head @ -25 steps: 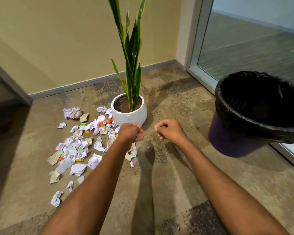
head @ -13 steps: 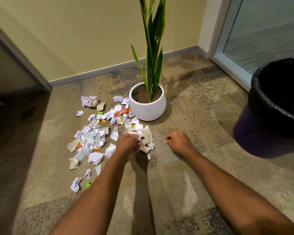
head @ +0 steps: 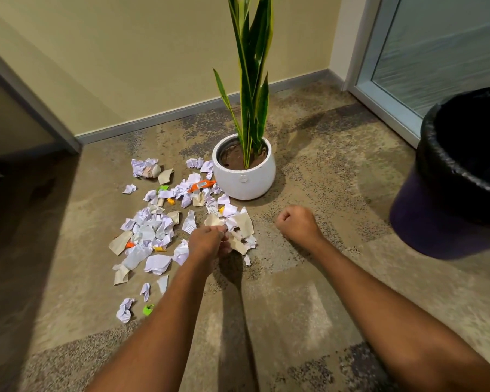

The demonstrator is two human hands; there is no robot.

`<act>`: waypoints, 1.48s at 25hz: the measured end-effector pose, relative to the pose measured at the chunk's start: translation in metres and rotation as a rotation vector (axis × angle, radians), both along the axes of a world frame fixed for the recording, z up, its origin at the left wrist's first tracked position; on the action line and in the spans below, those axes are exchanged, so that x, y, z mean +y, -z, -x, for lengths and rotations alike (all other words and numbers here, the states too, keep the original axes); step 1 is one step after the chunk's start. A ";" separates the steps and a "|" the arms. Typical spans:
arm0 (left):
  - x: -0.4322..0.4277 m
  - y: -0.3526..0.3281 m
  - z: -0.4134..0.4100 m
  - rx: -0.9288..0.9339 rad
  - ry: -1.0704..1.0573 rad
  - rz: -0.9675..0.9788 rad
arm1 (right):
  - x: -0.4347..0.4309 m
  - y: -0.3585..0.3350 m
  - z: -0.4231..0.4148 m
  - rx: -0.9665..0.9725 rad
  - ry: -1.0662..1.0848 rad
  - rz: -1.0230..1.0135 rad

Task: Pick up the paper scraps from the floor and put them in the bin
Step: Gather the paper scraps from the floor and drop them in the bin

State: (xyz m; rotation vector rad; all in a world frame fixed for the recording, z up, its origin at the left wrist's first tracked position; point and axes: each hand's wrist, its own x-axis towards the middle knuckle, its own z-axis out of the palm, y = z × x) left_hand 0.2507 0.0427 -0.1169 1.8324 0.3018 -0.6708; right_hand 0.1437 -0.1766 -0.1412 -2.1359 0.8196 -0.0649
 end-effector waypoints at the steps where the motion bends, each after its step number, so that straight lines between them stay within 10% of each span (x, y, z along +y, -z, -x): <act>1: -0.001 -0.003 -0.003 -0.007 0.007 -0.005 | -0.006 -0.009 -0.001 -0.093 0.085 -0.208; 9: -0.028 -0.022 0.003 -0.010 0.028 0.060 | -0.063 -0.154 0.033 -0.616 0.176 -0.561; 14: -0.064 -0.032 0.016 -0.029 0.088 0.131 | -0.122 -0.224 0.087 -0.813 0.240 -0.337; 27: -0.115 -0.041 0.048 -0.031 0.285 0.144 | -0.201 -0.228 0.214 -0.591 0.806 0.126; 37: -0.053 -0.036 0.039 -0.021 0.121 0.137 | -0.100 -0.199 0.101 -0.648 0.300 -0.119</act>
